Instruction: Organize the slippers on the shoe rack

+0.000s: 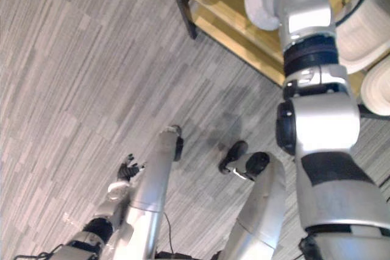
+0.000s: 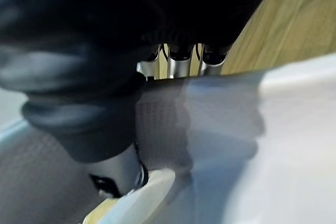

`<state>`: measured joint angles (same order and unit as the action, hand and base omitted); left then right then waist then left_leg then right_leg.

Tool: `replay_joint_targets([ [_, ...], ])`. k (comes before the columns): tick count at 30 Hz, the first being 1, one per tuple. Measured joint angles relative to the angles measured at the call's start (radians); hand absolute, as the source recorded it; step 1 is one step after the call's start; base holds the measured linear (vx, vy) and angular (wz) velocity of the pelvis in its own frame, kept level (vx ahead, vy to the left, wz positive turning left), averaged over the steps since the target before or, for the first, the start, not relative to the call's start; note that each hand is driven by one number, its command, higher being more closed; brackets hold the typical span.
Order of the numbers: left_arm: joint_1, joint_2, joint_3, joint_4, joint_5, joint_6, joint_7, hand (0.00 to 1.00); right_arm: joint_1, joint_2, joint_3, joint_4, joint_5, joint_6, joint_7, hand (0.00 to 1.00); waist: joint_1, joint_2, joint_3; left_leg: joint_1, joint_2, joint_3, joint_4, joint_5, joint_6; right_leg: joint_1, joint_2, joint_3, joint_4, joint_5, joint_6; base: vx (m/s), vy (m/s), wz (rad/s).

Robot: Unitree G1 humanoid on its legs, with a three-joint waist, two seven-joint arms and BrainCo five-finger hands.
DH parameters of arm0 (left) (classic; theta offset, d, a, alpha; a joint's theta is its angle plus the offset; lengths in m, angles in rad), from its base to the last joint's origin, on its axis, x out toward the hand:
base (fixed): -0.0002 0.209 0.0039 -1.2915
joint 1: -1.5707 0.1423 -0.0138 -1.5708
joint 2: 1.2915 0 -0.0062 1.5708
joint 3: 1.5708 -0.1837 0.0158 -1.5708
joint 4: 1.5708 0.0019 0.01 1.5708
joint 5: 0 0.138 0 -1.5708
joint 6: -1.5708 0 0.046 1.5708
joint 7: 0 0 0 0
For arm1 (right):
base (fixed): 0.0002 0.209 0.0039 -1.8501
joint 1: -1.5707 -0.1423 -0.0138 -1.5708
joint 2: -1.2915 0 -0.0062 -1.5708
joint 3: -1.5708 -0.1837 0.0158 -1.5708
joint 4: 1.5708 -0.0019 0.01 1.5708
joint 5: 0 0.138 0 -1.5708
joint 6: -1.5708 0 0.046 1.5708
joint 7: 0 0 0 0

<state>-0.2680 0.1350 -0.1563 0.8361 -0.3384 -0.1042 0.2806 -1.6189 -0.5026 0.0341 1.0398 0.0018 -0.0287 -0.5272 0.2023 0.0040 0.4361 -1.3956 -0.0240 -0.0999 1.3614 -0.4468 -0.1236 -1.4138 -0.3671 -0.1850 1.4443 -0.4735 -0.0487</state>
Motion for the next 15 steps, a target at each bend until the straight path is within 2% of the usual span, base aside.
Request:
replay_joint_targets([
  [8, -0.023, 0.001, 0.017, 0.044, -0.019, 0.003, -0.003, 0.0, 0.0, 0.033, 0.001, -0.001, 0.0, 0.0, 0.0, 0.0, -0.001, 0.0, 0.0, 0.013, 0.031, 0.025, -0.002, 0.0, 0.0, 0.002, 0.022, 0.014, -0.017, 0.016, -0.003, 0.0, 0.02, -0.09],
  [15, -0.011, -0.007, 0.106, 0.073, -0.019, 0.001, -0.016, 0.0, 0.013, 0.059, -0.001, -0.056, 0.001, -0.001, 0.043, 0.0, -0.034, 0.0, 0.0, 0.059, 0.05, 0.044, -0.023, 0.005, 0.006, 0.033, 0.04, 0.025, -0.038, 0.021, 0.005, 0.0, 0.012, -0.09],
])
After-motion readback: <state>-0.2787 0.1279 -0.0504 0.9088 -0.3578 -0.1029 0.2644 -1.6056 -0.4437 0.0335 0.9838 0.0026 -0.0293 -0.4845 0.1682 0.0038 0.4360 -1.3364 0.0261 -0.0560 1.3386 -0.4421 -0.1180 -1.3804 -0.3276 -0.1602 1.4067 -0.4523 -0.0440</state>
